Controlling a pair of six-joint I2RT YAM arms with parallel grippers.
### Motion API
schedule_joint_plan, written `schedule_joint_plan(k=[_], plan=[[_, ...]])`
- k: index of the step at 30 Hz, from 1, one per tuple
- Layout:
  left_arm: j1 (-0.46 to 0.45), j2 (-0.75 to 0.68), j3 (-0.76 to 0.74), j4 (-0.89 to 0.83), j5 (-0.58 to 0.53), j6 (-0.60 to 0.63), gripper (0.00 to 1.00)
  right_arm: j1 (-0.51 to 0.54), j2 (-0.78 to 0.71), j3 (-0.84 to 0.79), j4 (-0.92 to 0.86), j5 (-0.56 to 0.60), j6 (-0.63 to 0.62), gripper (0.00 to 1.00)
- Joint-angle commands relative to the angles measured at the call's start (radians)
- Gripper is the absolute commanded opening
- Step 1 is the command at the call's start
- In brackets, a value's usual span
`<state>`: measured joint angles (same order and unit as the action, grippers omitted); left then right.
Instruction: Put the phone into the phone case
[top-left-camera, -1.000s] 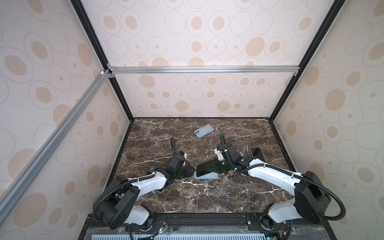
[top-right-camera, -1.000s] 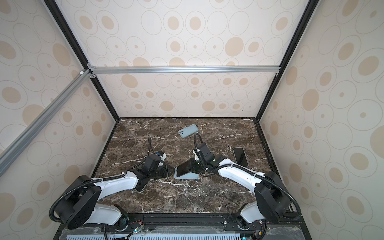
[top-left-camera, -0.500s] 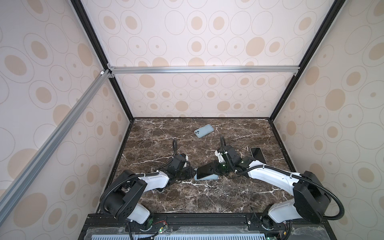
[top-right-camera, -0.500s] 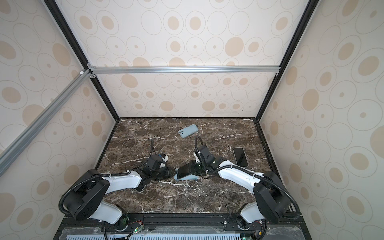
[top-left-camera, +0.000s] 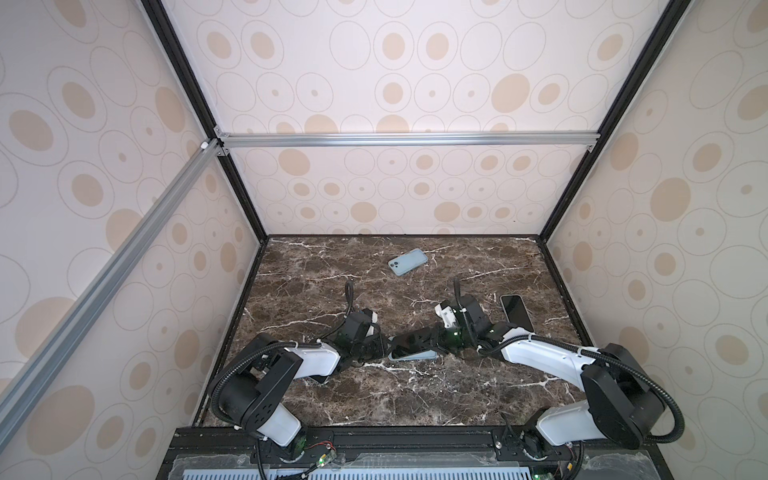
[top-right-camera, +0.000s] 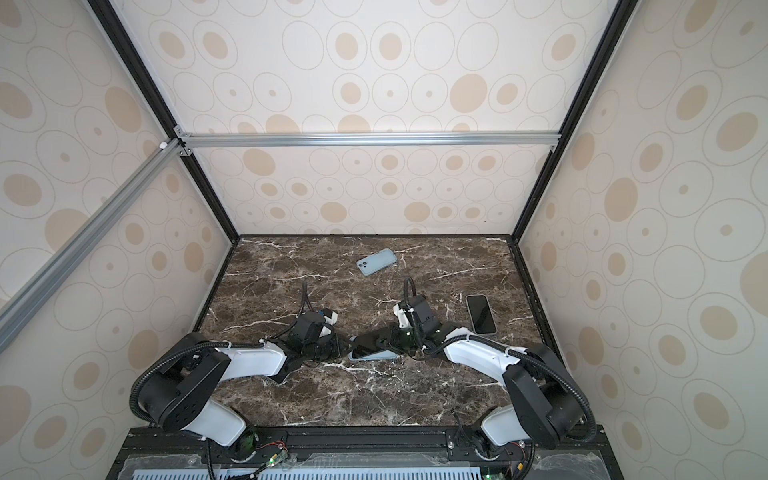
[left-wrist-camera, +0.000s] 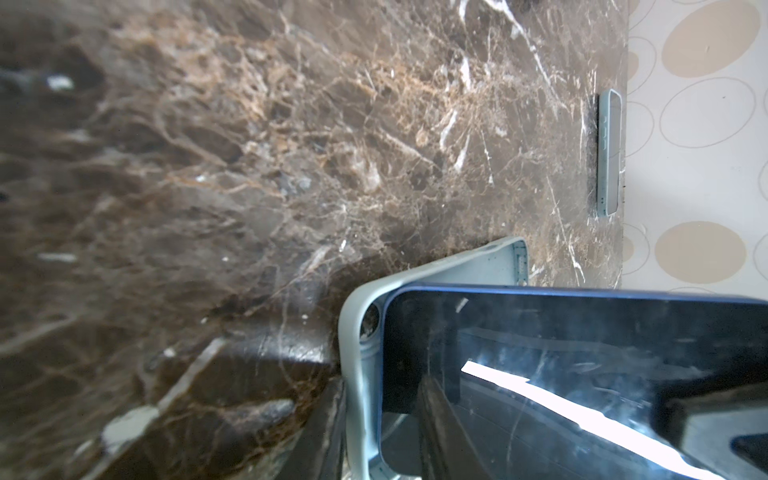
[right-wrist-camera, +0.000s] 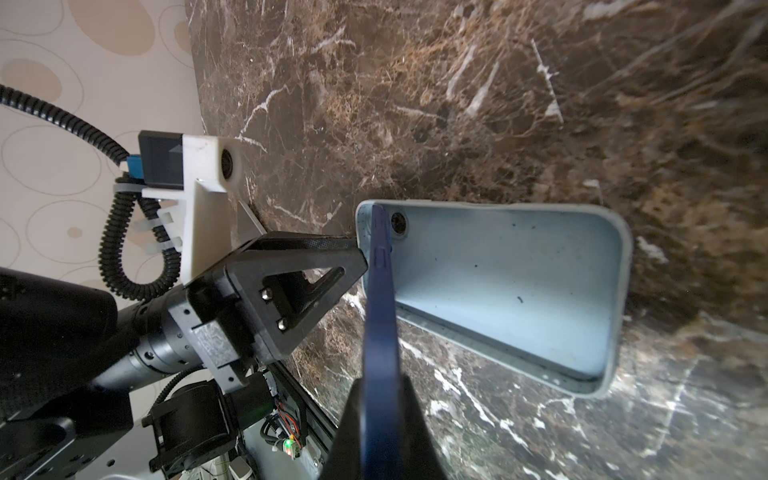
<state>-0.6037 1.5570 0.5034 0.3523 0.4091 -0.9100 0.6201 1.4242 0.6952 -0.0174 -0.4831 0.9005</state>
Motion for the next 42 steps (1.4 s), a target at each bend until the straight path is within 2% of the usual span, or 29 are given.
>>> schedule_joint_plan(k=[1,12,20,31,42], plan=[[0.000,0.023,-0.005,0.028,0.017,-0.027,0.30,-0.001,0.047,-0.053,-0.019,-0.026,0.001,0.00],[0.000,0.020,-0.006,0.022,0.019,-0.030,0.29,-0.007,0.161,-0.134,0.166,-0.066,0.051,0.00],[-0.002,-0.001,-0.012,-0.024,-0.024,-0.006,0.29,-0.008,0.183,-0.105,0.070,-0.050,0.021,0.00],[-0.002,-0.031,-0.026,-0.059,-0.063,0.019,0.28,-0.008,0.138,0.028,-0.155,0.002,-0.070,0.20],[-0.002,-0.035,-0.031,-0.059,-0.059,0.026,0.28,-0.008,0.151,0.098,-0.236,0.020,-0.097,0.32]])
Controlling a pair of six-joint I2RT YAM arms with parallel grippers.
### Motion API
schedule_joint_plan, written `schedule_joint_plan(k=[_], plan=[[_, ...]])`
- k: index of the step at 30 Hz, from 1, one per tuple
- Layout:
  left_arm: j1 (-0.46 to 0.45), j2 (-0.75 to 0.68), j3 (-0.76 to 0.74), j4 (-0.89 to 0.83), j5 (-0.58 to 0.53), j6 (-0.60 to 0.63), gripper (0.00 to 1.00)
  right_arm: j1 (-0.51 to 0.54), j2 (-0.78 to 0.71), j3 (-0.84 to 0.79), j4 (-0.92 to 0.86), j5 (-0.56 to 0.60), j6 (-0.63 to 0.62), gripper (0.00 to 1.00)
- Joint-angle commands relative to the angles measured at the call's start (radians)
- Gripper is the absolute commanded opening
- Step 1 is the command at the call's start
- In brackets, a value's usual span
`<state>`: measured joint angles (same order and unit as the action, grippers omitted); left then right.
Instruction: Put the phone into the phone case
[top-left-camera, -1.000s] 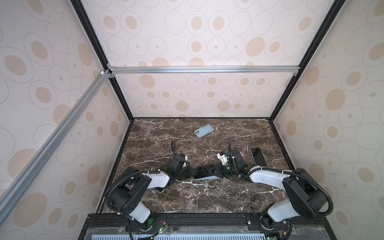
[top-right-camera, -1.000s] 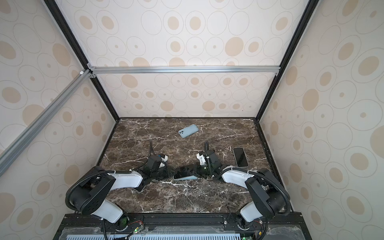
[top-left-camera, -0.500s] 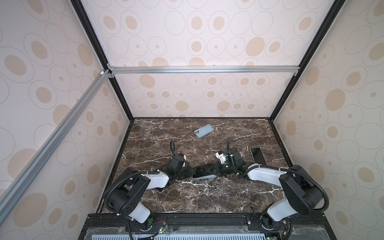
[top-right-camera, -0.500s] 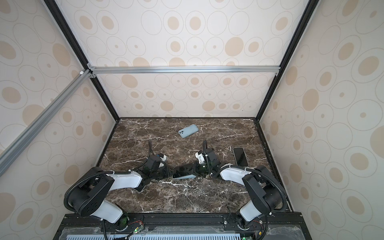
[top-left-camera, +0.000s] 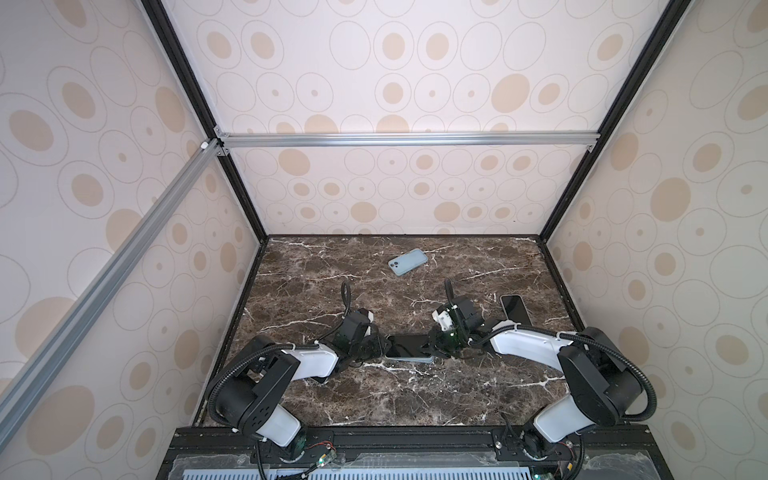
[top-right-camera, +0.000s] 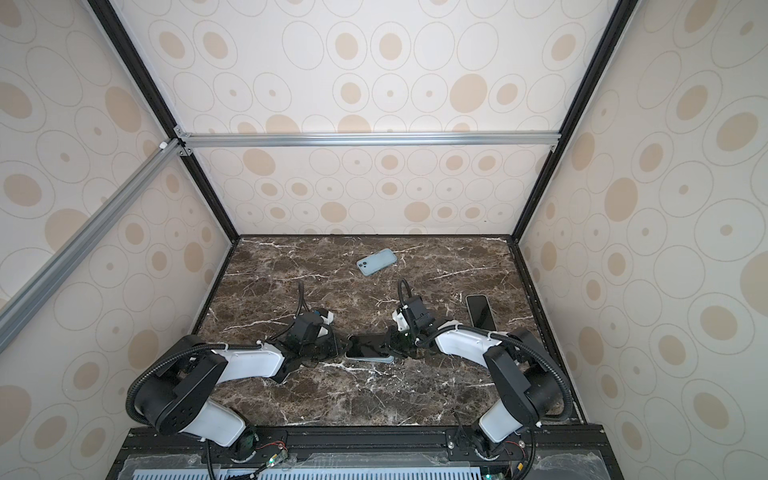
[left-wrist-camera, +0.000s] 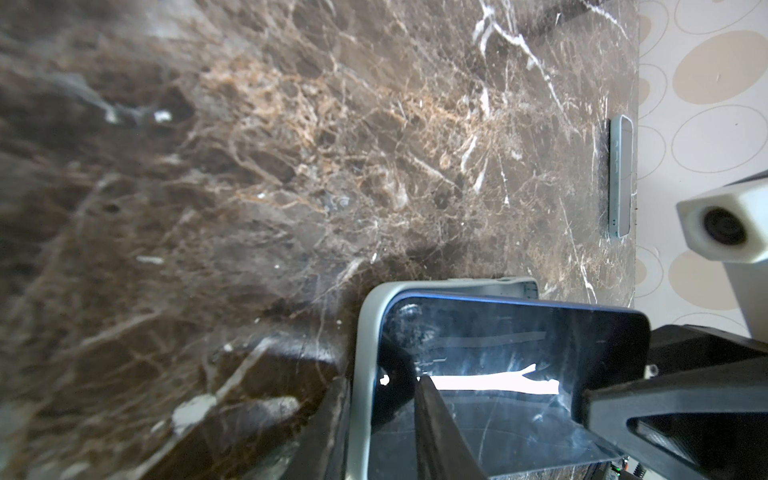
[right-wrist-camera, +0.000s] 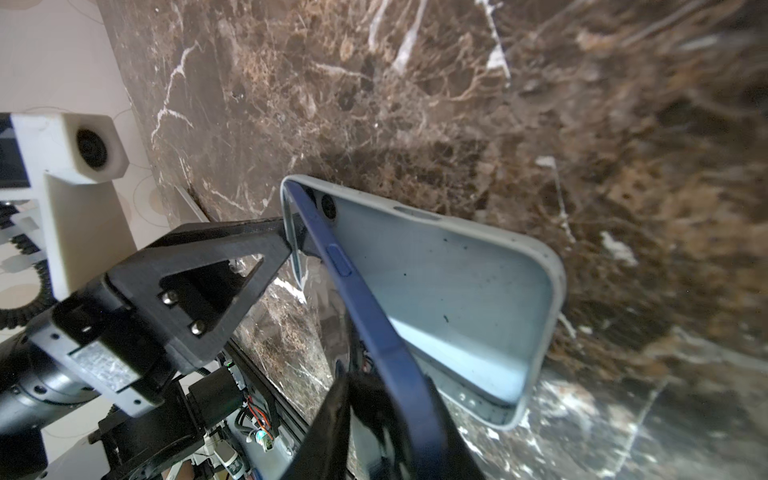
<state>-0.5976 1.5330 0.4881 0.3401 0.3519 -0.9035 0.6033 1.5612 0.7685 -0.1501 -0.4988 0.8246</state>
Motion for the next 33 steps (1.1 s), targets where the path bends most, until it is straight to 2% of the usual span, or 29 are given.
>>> schedule_joint_plan(k=[1,10,17,21,30,33], plan=[[-0.008,-0.013,-0.017,-0.047,-0.004,0.020,0.28,0.008,0.013,0.036,-0.123,0.042,-0.029,0.34],[-0.008,-0.017,-0.016,-0.047,-0.001,0.024,0.27,0.010,-0.020,0.111,-0.285,0.101,-0.088,0.46],[-0.008,-0.024,-0.002,-0.078,-0.002,0.045,0.27,0.010,-0.062,0.107,-0.333,0.147,-0.102,0.47],[-0.008,-0.023,0.010,-0.105,0.001,0.063,0.27,0.010,-0.065,0.074,-0.314,0.145,-0.097,0.43],[-0.016,-0.016,0.014,-0.113,0.030,0.069,0.26,0.009,-0.012,0.037,-0.236,0.109,-0.081,0.24],[-0.021,-0.014,0.013,-0.107,0.034,0.067,0.26,0.009,0.006,0.035,-0.224,0.101,-0.085,0.21]])
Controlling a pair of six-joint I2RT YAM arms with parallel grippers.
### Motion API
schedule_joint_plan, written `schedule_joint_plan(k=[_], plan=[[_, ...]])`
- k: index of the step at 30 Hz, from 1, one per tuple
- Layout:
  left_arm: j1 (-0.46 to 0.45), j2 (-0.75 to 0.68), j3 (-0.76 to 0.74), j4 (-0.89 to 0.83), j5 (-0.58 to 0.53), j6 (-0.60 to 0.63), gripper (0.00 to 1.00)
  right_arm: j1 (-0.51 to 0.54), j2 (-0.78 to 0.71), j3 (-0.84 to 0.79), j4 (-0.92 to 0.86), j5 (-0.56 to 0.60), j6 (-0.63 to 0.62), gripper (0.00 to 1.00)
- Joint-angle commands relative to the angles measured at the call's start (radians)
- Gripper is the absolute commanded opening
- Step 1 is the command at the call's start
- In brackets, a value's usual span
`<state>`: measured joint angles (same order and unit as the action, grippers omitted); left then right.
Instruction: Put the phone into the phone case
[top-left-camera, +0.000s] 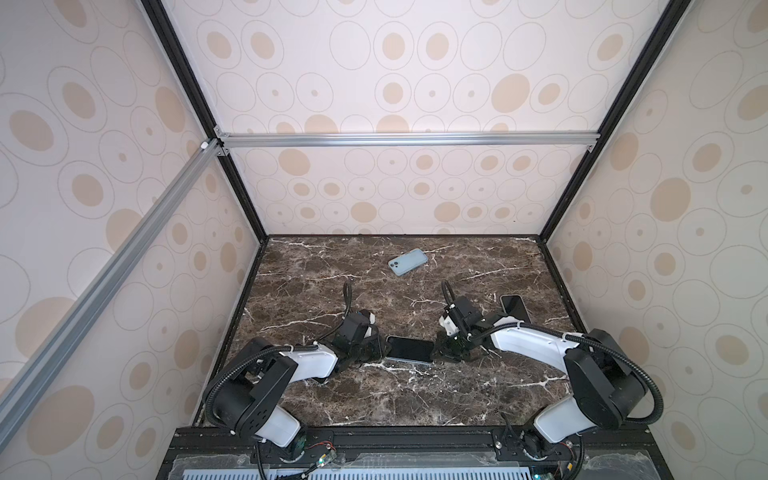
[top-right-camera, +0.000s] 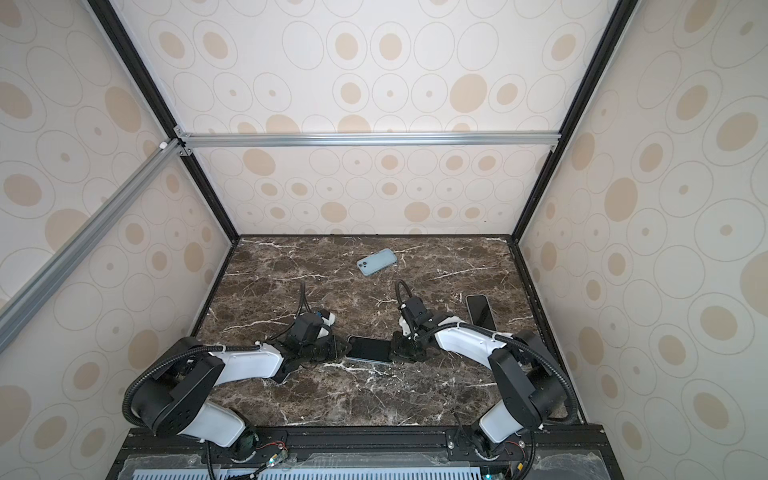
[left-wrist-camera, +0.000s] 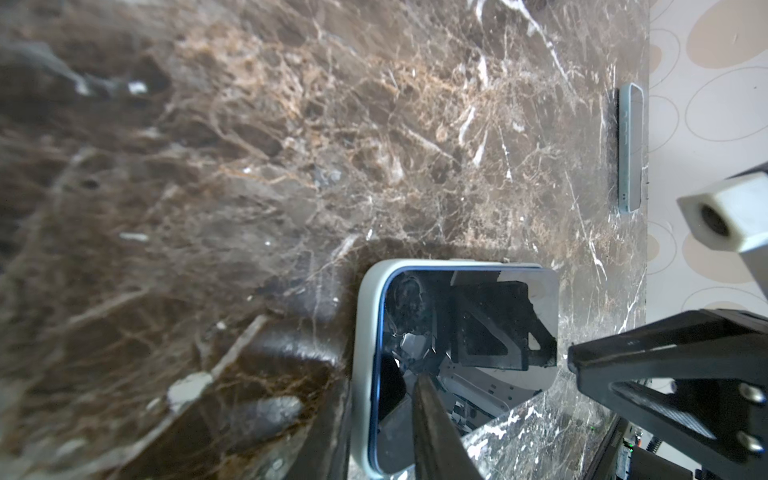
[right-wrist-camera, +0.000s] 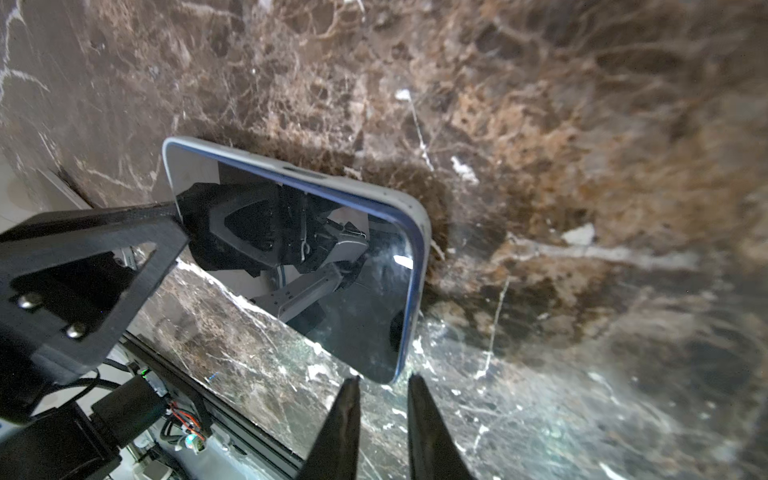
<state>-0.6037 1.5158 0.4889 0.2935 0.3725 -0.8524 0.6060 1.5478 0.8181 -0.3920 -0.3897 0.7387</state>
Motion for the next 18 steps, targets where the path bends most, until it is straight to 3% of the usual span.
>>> schedule_joint_plan(k=[1,18], plan=[[-0.016,0.007,0.014,-0.060,0.019,0.015,0.25,0.007,0.027,-0.018,0.024,-0.011,0.001,0.20],[-0.057,0.038,0.008,-0.019,0.068,-0.029,0.24,0.024,0.123,-0.023,0.069,-0.043,0.007,0.13]])
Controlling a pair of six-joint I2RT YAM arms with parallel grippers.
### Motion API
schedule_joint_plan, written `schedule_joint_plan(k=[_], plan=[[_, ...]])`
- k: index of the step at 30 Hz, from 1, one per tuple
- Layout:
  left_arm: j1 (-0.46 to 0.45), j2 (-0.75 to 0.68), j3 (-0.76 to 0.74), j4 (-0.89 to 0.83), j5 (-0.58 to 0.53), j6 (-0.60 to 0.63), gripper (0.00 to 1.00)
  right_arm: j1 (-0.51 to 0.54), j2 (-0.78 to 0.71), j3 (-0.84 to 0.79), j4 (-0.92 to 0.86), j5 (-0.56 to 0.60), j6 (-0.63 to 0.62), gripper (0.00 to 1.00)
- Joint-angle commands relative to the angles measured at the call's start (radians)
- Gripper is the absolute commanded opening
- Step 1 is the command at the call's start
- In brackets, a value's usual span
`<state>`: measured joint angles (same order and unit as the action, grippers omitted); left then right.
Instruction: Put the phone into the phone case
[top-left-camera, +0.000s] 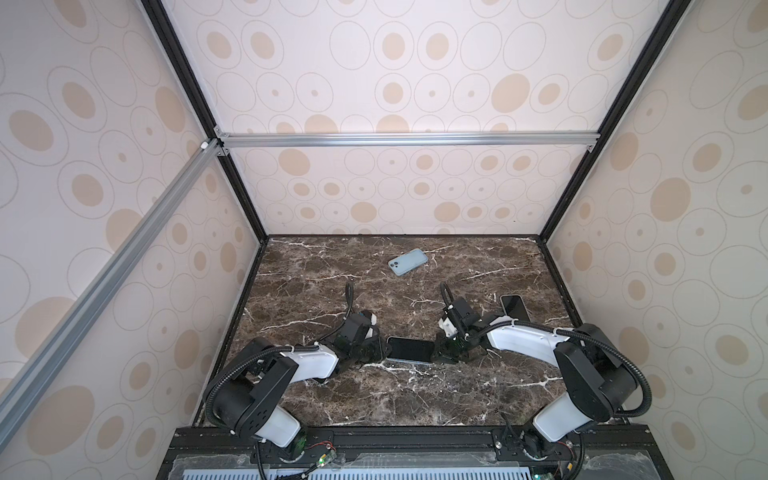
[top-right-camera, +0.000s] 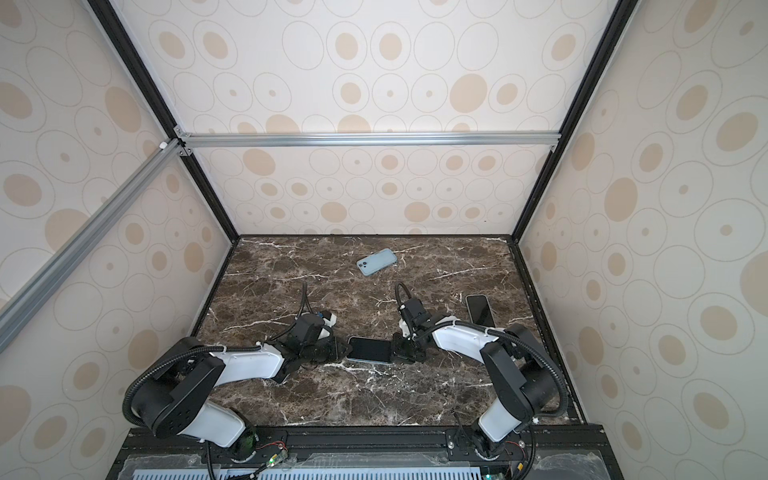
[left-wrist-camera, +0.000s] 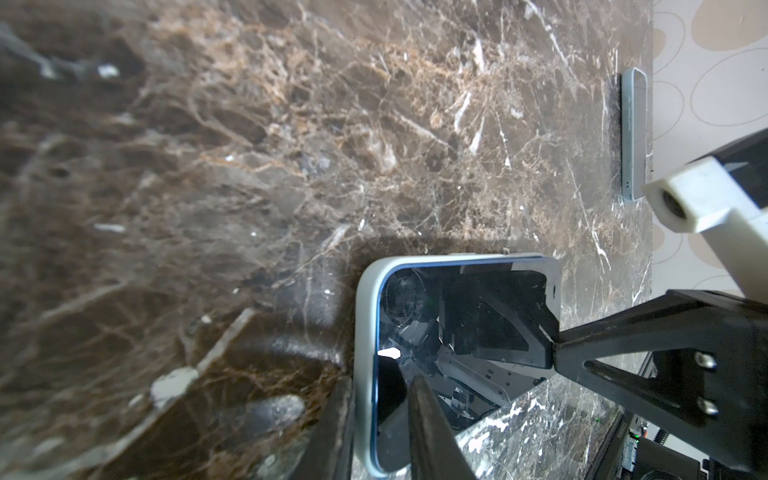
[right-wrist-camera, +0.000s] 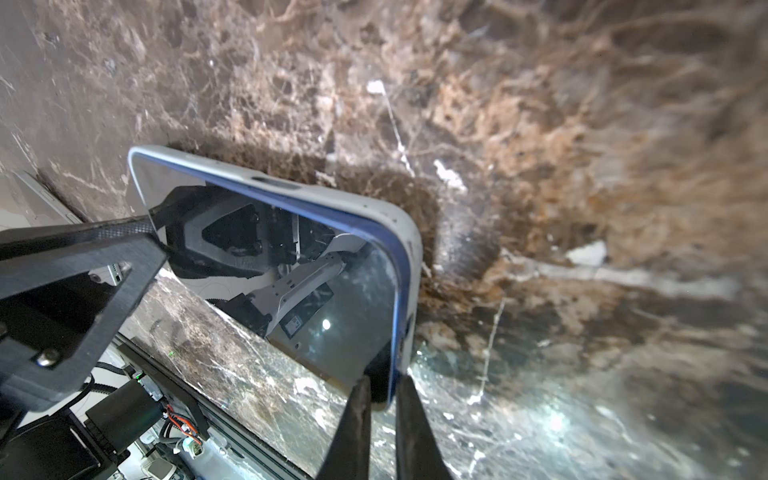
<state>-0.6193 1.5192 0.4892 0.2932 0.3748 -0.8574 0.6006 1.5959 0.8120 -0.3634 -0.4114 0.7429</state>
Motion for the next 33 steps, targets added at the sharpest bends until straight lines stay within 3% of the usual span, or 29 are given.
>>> schedule_joint_plan(k=[1,10,33], plan=[[-0.044,0.036,0.006,0.004,0.065,-0.031,0.24,0.030,0.082,-0.017,0.043,-0.021,0.001,0.13],[-0.061,0.039,-0.001,0.026,0.066,-0.048,0.24,0.043,0.145,-0.016,0.058,-0.019,0.002,0.09],[-0.062,-0.069,-0.035,-0.047,-0.032,-0.035,0.23,0.078,0.123,0.057,-0.069,0.054,-0.037,0.13]])
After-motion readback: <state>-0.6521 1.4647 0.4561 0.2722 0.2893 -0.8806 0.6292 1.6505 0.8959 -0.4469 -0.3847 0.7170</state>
